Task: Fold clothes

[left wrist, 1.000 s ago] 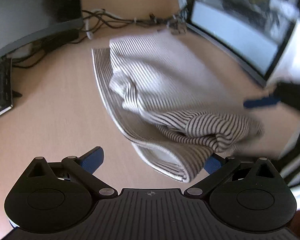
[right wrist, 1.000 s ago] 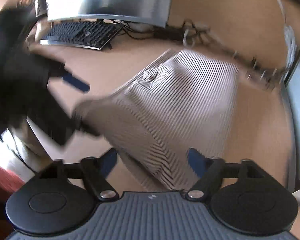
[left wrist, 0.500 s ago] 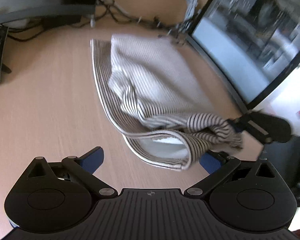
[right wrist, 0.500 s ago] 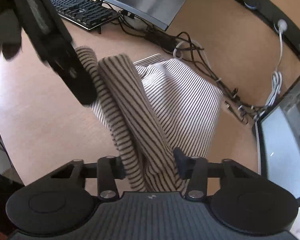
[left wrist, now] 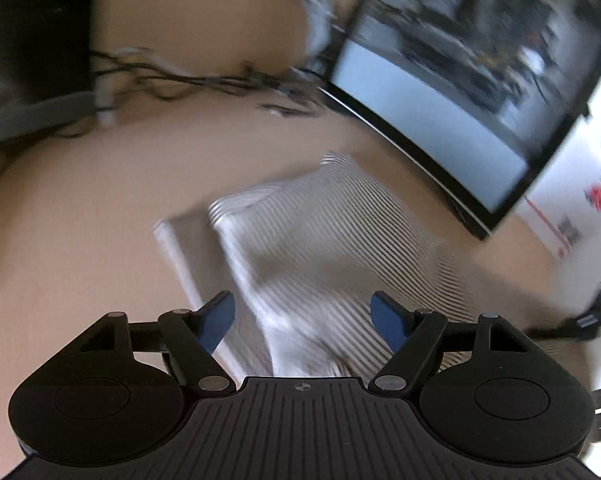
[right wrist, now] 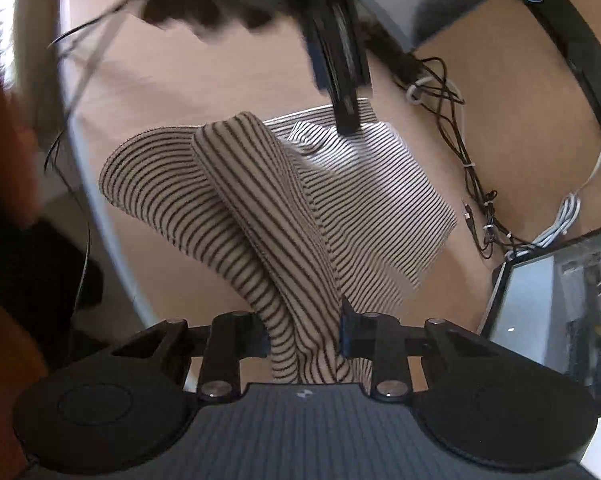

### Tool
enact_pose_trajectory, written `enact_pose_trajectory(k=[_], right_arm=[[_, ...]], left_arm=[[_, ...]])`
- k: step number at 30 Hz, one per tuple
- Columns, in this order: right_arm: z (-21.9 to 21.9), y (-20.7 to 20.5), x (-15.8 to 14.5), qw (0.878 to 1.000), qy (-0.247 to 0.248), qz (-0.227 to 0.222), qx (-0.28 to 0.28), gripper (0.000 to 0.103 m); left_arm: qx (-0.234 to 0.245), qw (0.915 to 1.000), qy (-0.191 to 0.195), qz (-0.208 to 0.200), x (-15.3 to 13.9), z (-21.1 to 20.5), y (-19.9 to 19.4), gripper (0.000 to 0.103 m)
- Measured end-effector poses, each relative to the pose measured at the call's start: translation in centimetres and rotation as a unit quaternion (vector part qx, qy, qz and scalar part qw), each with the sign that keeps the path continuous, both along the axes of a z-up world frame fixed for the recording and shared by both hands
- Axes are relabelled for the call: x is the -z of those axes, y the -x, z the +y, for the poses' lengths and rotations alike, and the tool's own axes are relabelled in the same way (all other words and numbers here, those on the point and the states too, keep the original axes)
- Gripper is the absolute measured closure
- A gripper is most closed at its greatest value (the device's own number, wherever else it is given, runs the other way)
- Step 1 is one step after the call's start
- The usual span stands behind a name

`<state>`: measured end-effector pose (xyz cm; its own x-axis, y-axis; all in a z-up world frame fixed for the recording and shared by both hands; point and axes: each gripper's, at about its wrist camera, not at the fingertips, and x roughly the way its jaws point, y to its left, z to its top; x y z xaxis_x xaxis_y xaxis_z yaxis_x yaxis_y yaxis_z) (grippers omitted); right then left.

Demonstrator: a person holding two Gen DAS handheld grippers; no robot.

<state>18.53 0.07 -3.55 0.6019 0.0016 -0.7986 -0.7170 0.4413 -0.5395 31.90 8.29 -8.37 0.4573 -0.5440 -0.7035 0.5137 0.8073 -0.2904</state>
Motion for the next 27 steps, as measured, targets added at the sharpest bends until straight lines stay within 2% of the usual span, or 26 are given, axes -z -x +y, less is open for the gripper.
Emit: enact_pose_trajectory(k=[2, 4, 8, 12, 14, 17, 19, 21, 23, 26, 27], right_arm=[[0.0, 1.1, -1.8, 1.000, 0.025, 0.000, -0.018, 0.076], [0.0, 1.7, -3.8, 0.998, 0.050, -0.001, -0.042, 0.076], [0.3, -0.2, -7.5, 0.988, 0.095, 0.004, -0.122, 0.075], [1.4, -4.4, -7.2, 0.977, 0.093, 0.044, -0.185, 0.073], [1.6, -7.0, -5.4, 0.975, 0.091, 0.058, -0.194, 0.071], [1.6, -11.0, -2.8, 0.980, 0.073, 0.078, -0.170, 0.066], [1.4, -13.6, -1.5, 0.986, 0.051, 0.094, -0.130, 0.055], [0.7, -15.6, -0.5, 0.990, 0.017, 0.105, -0.088, 0.047], [-0.1, -16.4, -0.1, 0.993, -0.015, 0.104, -0.060, 0.041], [-0.7, -16.2, -0.2, 0.994, -0.044, 0.093, -0.036, 0.039], [-0.8, -15.8, -0.3, 0.995, -0.047, 0.087, -0.033, 0.038]], left_arm=[[0.030, 0.9995, -0.001, 0.007, 0.8, -1.3, -0.1, 0.029], [0.064, 0.9979, -0.002, 0.006, 1.5, -1.9, 0.2, 0.027], [0.096, 0.9953, 0.009, 0.005, 2.2, -2.1, 0.3, 0.026], [0.110, 0.9934, 0.026, 0.014, 2.4, -1.4, 0.0, 0.026], [0.092, 0.9938, 0.052, 0.033, 2.4, -0.2, -0.4, 0.033], [0.054, 0.9936, 0.086, 0.050, 2.2, 1.9, -0.3, 0.031], [0.025, 0.9946, 0.091, 0.043, 1.4, 3.6, 0.4, 0.030], [0.007, 0.9935, 0.108, 0.036, 0.3, 5.0, 1.1, 0.021], [-0.004, 0.9909, 0.132, 0.027, -1.0, 6.2, 1.6, 0.010], [0.002, 0.9865, 0.163, 0.010, -2.9, 6.3, 2.2, 0.005], [0.007, 0.9871, 0.160, 0.004, -3.2, 5.7, 2.2, 0.005]])
